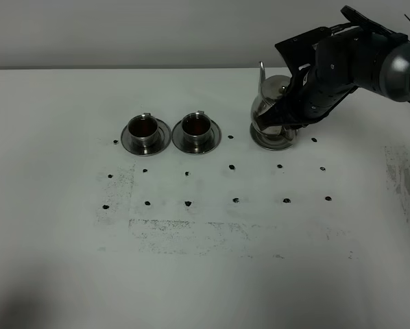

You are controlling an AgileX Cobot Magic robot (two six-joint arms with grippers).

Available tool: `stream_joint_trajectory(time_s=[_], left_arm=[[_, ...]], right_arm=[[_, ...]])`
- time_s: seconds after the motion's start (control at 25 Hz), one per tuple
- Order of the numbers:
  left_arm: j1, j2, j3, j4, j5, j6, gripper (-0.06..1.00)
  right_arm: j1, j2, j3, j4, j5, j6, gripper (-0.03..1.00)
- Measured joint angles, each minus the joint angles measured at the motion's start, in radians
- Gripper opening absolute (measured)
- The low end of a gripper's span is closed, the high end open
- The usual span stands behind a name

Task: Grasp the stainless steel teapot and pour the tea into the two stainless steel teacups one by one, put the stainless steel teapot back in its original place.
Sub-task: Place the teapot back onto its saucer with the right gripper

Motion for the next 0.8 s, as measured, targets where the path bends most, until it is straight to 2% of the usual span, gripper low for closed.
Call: stream_joint_trajectory(time_s=[0.52,0.8], left_arm=[[0.0,0.0,0.0,0.0,0.0,0.0,0.28],[0.0,0.0,0.0,0.0,0.0,0.0,0.28]], right_arm=[[0.0,0.041,-0.006,0.001,0.007,-0.001,0.22],[0.0,0.041,-0.006,-0.001,0.008,-0.039,0.22]])
